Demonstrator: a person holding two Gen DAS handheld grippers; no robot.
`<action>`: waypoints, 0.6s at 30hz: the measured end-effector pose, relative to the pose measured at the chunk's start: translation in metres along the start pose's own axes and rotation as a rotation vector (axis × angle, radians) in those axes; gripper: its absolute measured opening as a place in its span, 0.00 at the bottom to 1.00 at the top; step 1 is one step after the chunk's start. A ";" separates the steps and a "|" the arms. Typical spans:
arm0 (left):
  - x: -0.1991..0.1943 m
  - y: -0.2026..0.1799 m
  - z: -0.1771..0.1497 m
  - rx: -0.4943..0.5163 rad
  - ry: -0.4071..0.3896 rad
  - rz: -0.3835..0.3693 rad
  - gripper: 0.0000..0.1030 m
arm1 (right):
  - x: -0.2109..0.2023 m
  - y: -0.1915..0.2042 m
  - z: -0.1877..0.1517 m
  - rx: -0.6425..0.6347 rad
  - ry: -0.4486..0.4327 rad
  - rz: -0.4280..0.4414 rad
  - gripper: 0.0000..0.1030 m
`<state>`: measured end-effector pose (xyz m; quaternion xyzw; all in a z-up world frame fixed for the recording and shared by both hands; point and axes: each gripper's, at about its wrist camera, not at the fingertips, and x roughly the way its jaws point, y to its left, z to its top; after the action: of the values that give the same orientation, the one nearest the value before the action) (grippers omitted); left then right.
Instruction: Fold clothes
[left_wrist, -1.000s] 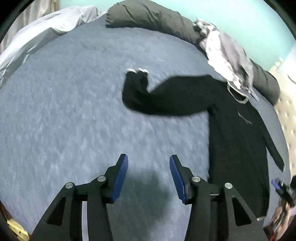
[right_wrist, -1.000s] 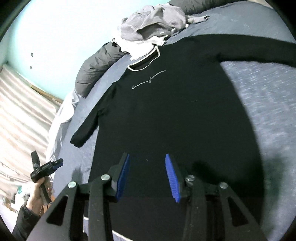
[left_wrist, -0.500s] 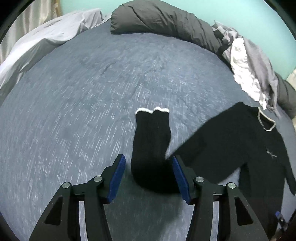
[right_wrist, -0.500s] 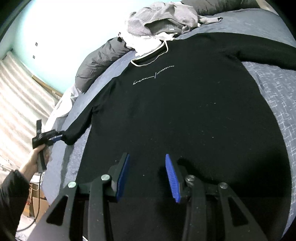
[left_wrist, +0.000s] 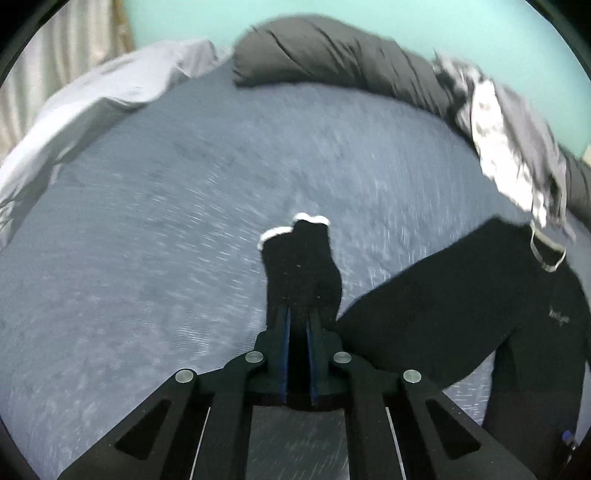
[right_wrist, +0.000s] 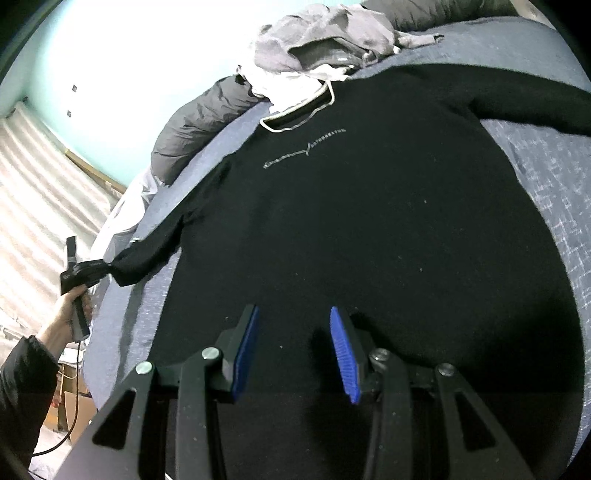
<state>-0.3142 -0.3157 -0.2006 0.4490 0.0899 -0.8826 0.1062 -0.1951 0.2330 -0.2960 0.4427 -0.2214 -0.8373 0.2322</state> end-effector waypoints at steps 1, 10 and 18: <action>-0.011 0.006 -0.001 -0.022 -0.020 0.011 0.06 | -0.001 0.001 0.000 -0.003 -0.003 -0.001 0.39; -0.026 0.062 -0.050 -0.239 0.052 0.031 0.08 | -0.004 0.002 0.000 -0.001 -0.004 0.020 0.39; -0.018 0.098 -0.066 -0.290 0.057 0.080 0.27 | -0.002 0.002 0.002 -0.008 -0.001 0.022 0.39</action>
<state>-0.2263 -0.3914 -0.2302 0.4569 0.2013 -0.8424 0.2025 -0.1949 0.2326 -0.2925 0.4391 -0.2232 -0.8357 0.2431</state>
